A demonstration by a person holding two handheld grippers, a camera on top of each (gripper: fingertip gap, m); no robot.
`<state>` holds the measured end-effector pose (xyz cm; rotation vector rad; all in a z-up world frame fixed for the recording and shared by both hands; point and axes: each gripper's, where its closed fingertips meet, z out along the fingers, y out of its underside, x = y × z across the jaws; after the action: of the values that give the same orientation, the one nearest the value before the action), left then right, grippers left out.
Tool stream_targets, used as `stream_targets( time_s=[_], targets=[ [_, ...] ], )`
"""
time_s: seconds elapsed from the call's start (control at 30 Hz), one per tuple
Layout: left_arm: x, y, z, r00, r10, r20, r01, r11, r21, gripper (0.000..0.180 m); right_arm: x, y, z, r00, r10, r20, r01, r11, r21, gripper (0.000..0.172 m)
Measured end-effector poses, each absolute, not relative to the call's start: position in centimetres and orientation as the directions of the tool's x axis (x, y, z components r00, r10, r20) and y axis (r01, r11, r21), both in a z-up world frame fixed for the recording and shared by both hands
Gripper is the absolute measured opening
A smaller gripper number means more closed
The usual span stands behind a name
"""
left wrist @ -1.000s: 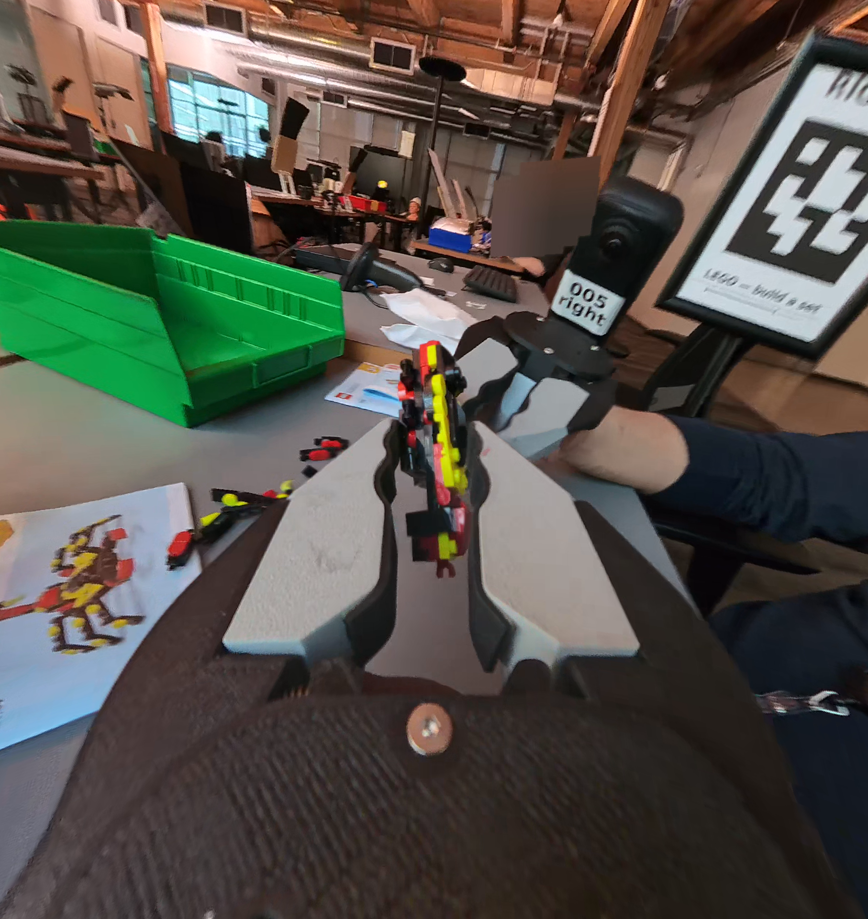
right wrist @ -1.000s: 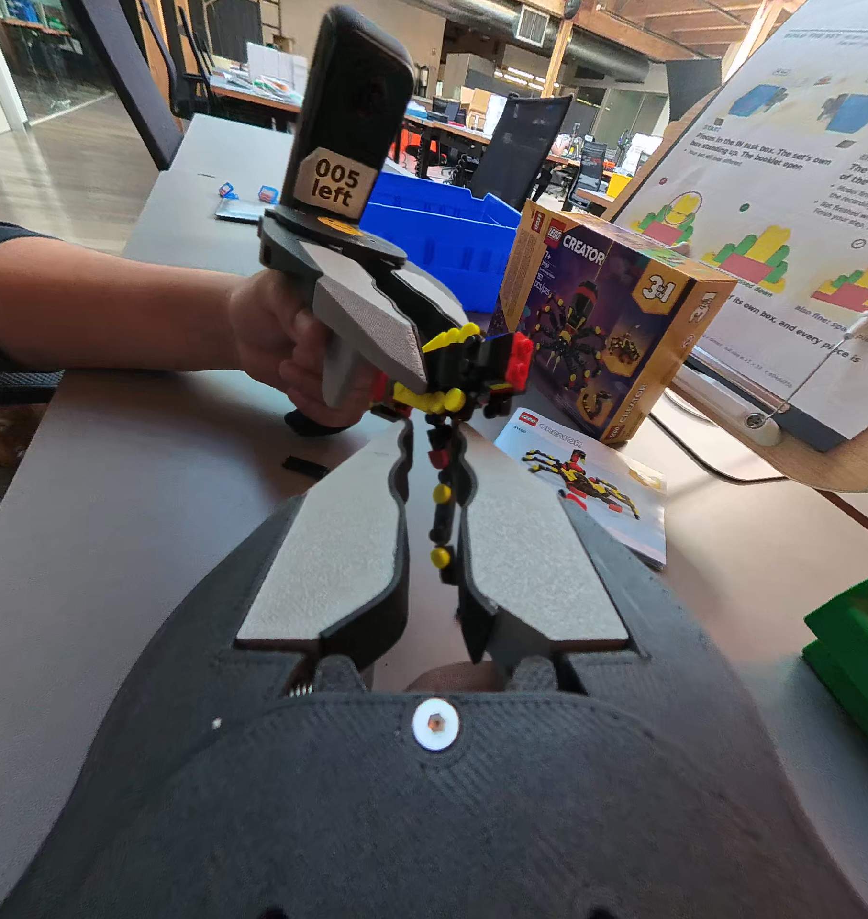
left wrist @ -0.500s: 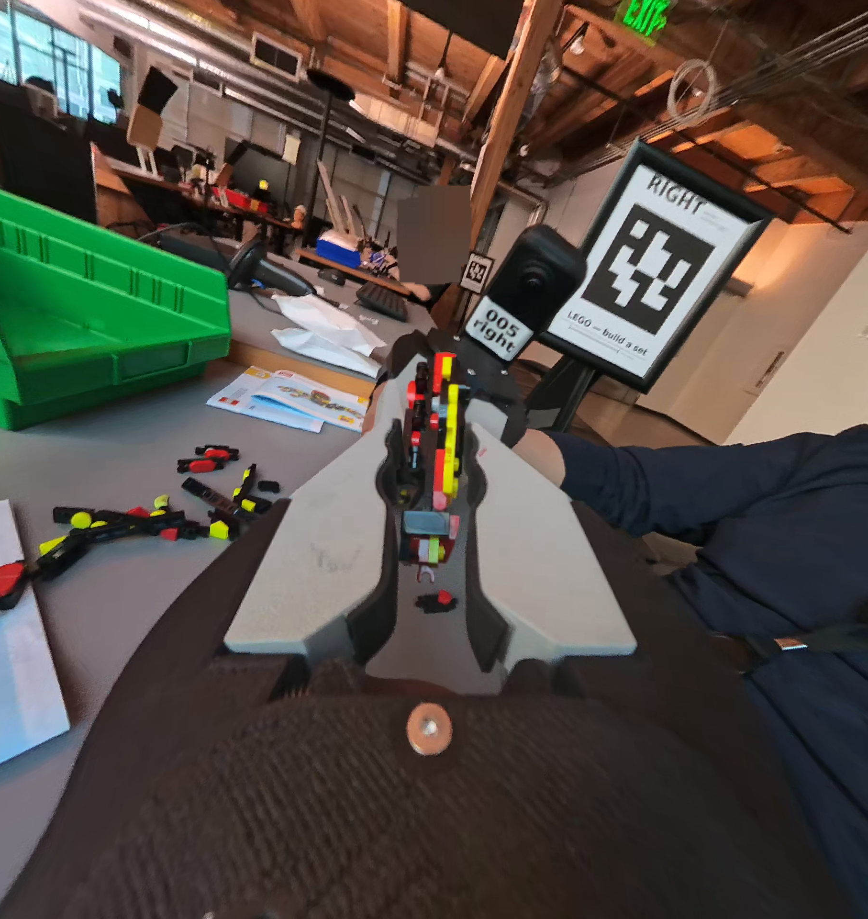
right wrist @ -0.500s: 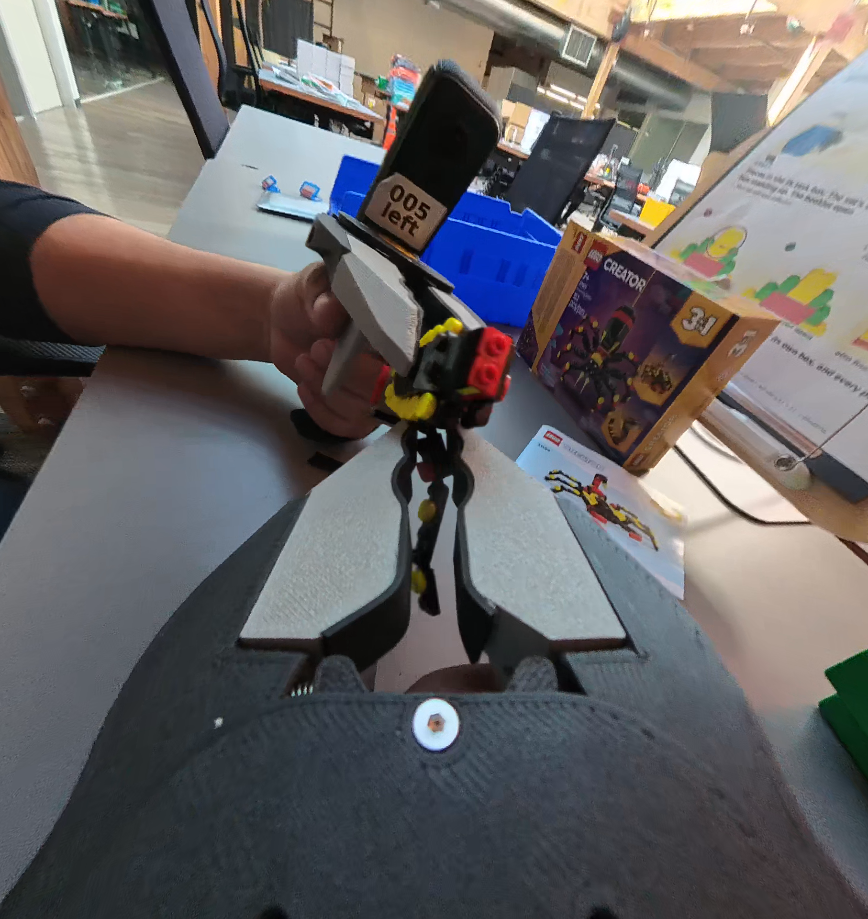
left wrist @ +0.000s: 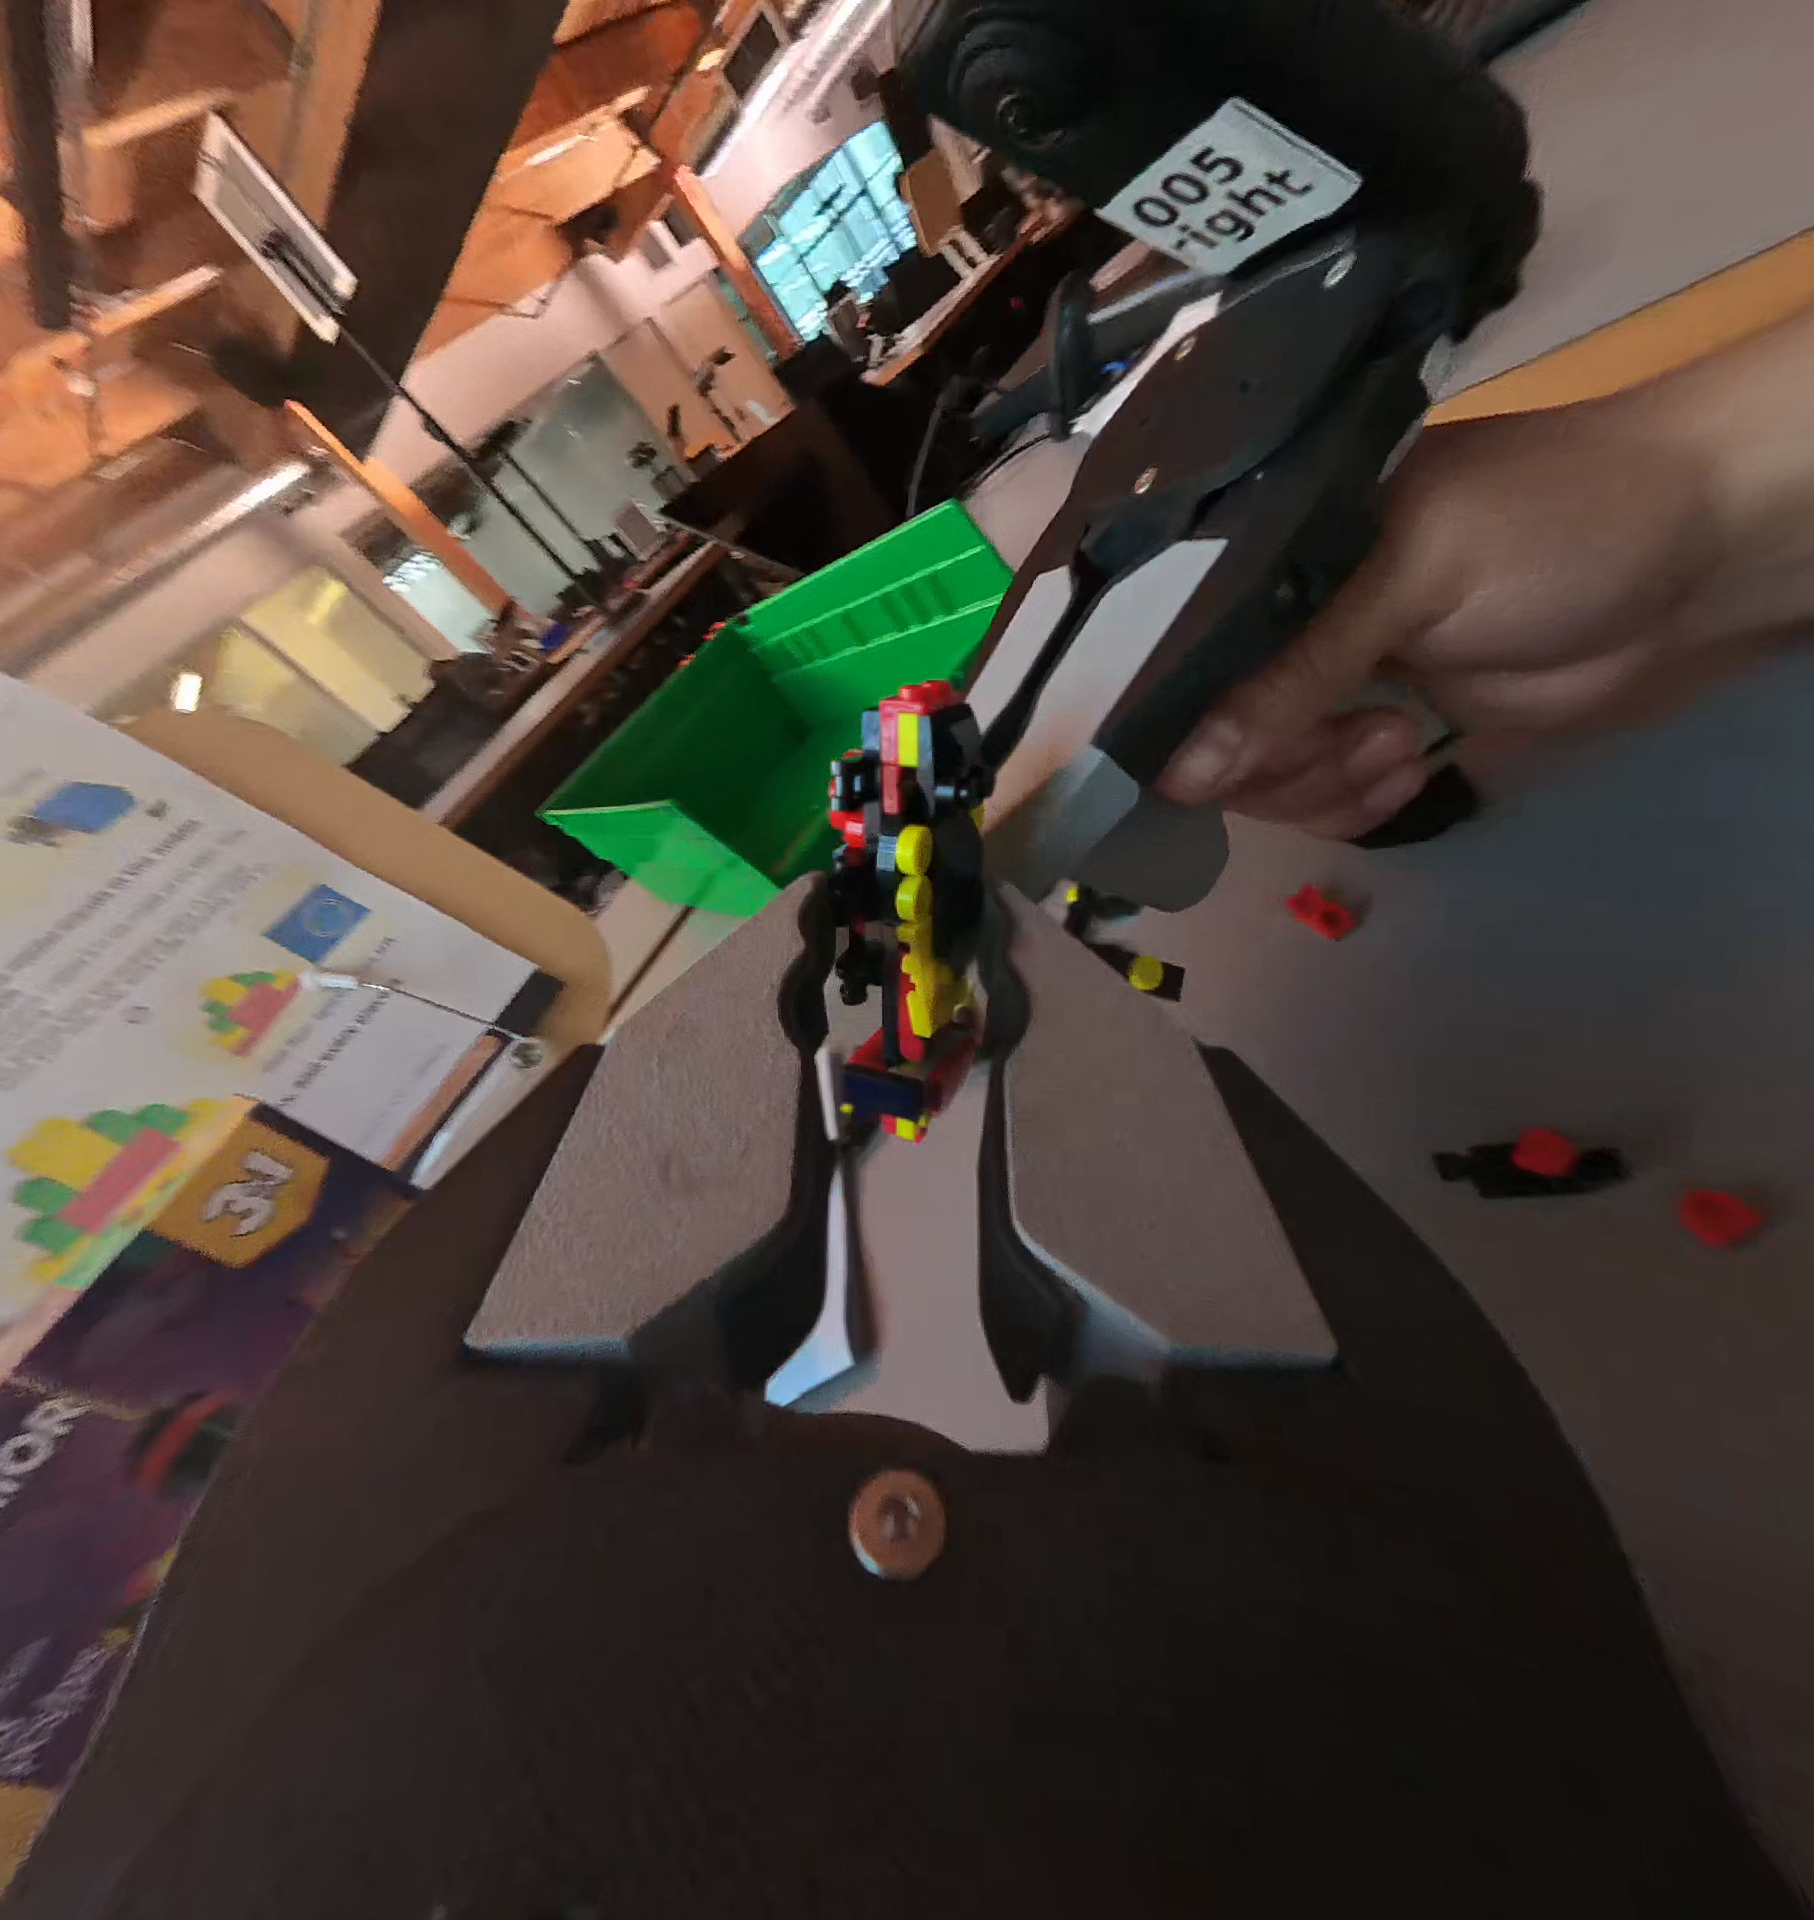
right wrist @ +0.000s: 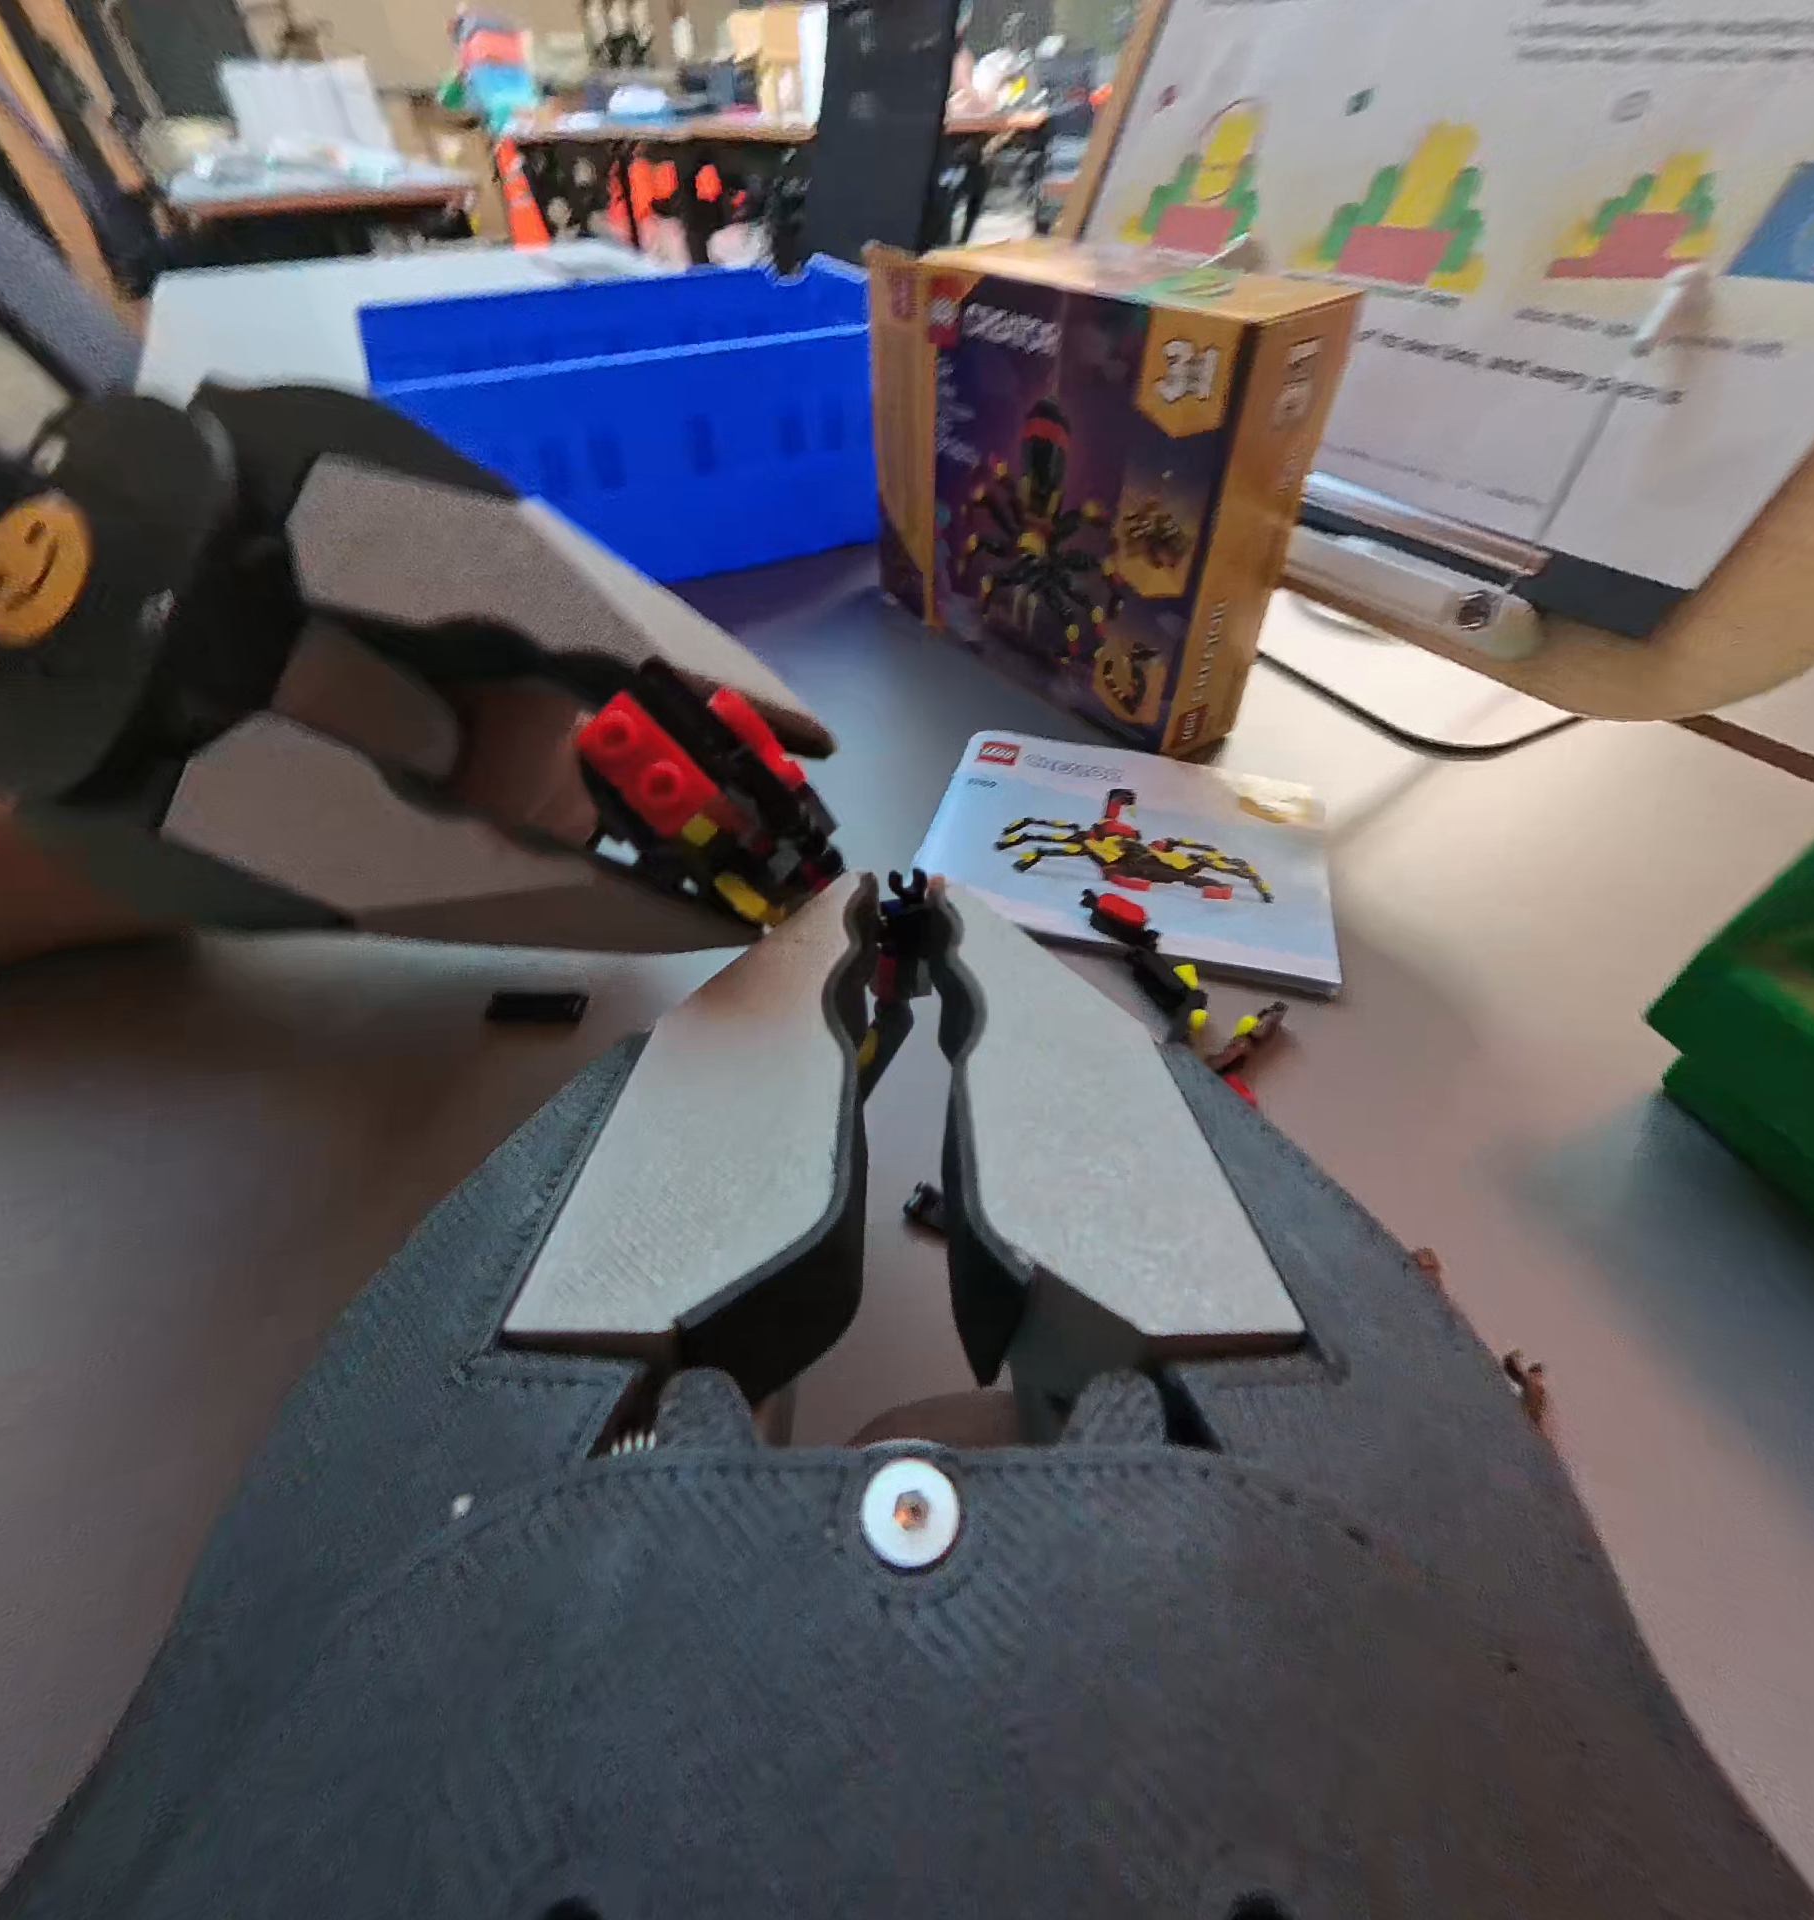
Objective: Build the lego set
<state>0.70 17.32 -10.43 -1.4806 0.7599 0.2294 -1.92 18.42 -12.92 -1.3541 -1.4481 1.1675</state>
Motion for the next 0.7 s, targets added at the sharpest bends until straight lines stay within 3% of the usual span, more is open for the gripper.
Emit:
stream_targets(
  time_s=[0.1,0.23,0.4,0.5,0.7],
  targets=[
    [0.0,18.3,-11.0,0.752,-0.236,-0.616,-0.616,0.083,-0.784,0.025,-1.6,21.1,-11.2,0.056,0.998,-0.040,0.151,-0.048,-0.987,0.006],
    [-1.7,19.0,-12.7,0.781,-0.262,-0.567,-0.590,-0.012,-0.807,0.025,0.2,23.7,-9.8,0.190,0.973,0.132,0.113,0.112,-0.987,0.007],
    [-2.9,19.2,-14.4,0.830,-0.287,-0.479,-0.533,-0.155,-0.832,0.025,-0.7,22.9,-11.5,0.160,0.964,0.211,0.200,0.178,-0.964,0.007],
    [-2.8,19.2,-16.4,0.810,-0.338,-0.480,-0.566,-0.236,-0.790,0.025,-1.1,23.3,-13.8,0.170,0.940,0.297,0.328,0.230,-0.916,0.008],
    [-2.1,19.1,-18.1,0.748,-0.390,-0.537,-0.651,-0.273,-0.708,0.027,-1.1,23.8,-15.5,0.183,0.909,0.375,0.434,0.267,-0.860,0.027]
  ],
)
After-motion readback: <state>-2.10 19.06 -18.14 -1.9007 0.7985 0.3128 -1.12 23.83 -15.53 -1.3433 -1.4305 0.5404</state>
